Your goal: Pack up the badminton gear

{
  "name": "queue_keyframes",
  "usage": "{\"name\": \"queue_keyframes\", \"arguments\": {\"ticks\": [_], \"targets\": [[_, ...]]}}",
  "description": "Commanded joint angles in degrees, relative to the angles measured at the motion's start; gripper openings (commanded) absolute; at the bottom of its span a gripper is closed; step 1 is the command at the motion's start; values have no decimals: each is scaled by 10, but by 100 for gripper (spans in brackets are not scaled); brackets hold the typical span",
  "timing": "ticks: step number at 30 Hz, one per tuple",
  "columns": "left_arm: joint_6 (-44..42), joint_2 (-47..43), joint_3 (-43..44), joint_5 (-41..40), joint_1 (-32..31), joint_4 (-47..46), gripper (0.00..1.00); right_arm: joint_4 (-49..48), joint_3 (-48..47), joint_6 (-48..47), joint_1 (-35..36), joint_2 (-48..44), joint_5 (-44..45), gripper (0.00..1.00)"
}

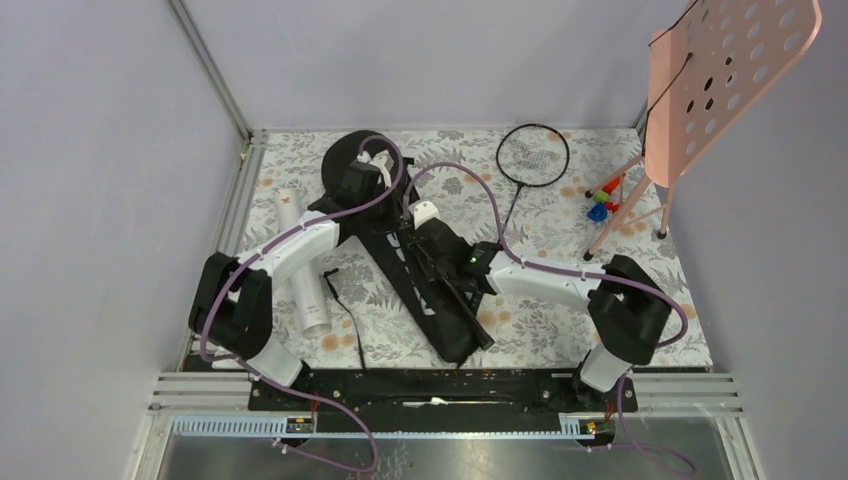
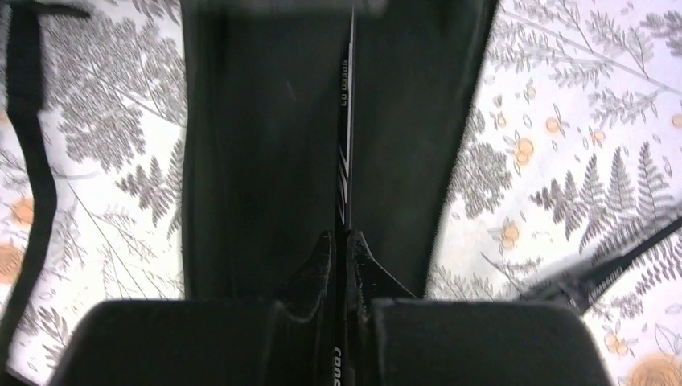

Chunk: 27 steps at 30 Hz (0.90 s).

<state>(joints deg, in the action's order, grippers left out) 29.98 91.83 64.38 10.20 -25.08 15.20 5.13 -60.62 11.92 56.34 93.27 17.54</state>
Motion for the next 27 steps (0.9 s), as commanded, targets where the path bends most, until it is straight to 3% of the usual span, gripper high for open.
{"name": "queue_keyframes", "arguments": {"ticks": [1,15,25,27], "targets": [[4,-60,-35,96,-19,-67,0,-22,-79,12,-1,40,10,0],[41,-82,-83,209,-32,-137,0,-74,-163,72,-57,109,-69,0],[30,-87,-66,173,-31,-127,0,-92,-146,101,-64,116,-172,0],[29,-82,-63,162,-31,-127,0,-92,-143,102,-64,109,-215,8]]}}
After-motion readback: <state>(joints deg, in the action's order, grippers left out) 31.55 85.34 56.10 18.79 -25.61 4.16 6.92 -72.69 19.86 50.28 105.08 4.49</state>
